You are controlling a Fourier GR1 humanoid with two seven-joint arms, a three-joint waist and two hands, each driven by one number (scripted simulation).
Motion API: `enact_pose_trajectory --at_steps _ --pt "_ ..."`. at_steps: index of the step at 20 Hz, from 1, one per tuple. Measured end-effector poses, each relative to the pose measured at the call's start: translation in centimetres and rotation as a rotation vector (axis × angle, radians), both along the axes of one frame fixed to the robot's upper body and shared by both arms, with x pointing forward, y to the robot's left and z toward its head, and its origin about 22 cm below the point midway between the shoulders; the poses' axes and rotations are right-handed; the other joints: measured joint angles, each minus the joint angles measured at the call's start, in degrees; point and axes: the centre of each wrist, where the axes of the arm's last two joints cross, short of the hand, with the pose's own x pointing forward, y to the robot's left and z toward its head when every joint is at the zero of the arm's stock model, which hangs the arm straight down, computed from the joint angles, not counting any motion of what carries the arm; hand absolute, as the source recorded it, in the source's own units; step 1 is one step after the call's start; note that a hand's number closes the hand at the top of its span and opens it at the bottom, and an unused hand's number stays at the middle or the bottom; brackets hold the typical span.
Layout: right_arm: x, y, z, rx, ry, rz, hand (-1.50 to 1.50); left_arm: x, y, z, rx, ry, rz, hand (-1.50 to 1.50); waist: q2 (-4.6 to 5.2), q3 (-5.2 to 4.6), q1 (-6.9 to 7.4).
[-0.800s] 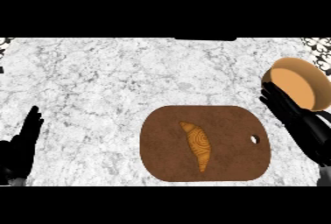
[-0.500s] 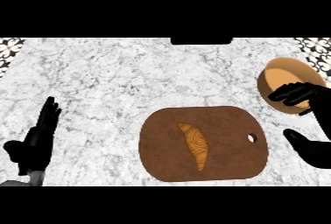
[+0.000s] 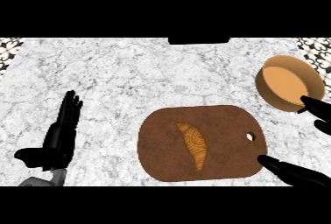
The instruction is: Pick the croissant from the cutting board and place it in the pot
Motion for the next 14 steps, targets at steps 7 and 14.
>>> enact_pose_trajectory --at_steps 7,14 --pt "-6.1 2.0 -2.3 -0.183 -0.020 -0.040 -1.50 -0.2 -1.9 0.5 -0.008 -0.019 -0.016 0.00 0.22 -0.11 0.84" --pt "-8.8 1.7 -2.7 -0.554 0.214 -0.172 -1.50 -0.5 -2.0 0.7 -0.001 -0.024 -0.025 0.00 0.49 -0.35 1.51"
